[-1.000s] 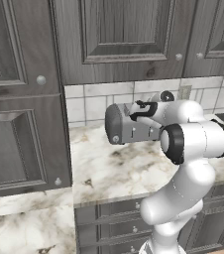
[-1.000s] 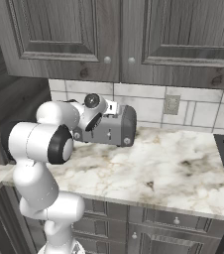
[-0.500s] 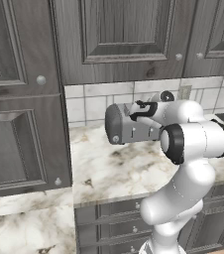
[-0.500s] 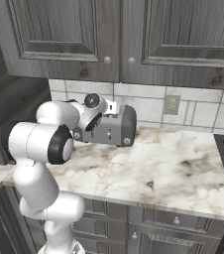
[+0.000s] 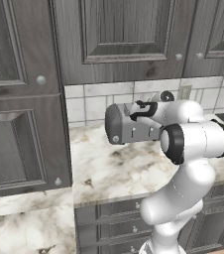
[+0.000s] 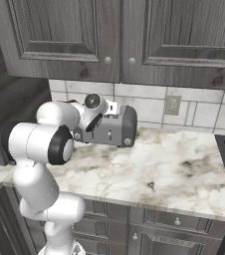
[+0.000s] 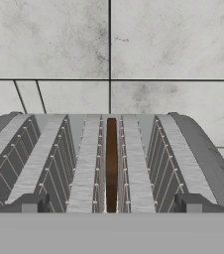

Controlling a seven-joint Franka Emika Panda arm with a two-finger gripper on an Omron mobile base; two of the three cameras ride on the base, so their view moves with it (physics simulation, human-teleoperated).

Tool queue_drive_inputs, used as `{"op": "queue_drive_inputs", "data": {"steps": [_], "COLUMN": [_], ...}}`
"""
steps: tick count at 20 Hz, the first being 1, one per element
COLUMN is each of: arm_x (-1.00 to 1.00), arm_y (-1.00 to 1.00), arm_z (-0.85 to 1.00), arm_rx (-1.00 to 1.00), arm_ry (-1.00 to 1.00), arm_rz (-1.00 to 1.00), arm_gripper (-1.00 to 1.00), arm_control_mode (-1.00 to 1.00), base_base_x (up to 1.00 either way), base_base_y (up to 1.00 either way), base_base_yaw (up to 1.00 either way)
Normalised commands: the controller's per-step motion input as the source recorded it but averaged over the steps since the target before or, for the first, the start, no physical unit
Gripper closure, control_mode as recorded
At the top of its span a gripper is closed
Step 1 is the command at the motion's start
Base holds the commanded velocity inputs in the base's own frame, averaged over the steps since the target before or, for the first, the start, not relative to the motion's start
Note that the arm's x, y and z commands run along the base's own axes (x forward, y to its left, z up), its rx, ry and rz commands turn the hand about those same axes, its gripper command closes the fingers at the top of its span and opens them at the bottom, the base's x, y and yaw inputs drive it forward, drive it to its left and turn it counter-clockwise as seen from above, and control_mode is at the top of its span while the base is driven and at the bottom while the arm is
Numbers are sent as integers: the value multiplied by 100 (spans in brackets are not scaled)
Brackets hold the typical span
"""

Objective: Start the toaster. Once the lever pops up, take the bread to the plate on the dining counter.

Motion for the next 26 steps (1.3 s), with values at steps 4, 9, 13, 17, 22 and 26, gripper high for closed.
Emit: {"op": "queue_drive_inputs", "data": {"steps": [4, 9, 13, 17, 22, 26], "arm_x": [0, 0, 0, 0, 0, 0], "arm_y": [0, 0, 0, 0, 0, 0], "arm_z": [0, 0, 0, 0, 0, 0], "arm_rx": [0, 0, 0, 0, 0, 0], "arm_ry": [0, 0, 0, 0, 0, 0], "arm_rz": [0, 0, 0, 0, 0, 0], "arm_gripper": [-100, -100, -100, -100, -100, -100], "arm_control_mode": [-100, -100, -100, -100, -100, -100], "base_base_x": [0, 0, 0, 0, 0, 0], "base_base_y": [0, 0, 0, 0, 0, 0], "base_base_yaw": [0, 0, 0, 0, 0, 0]}}
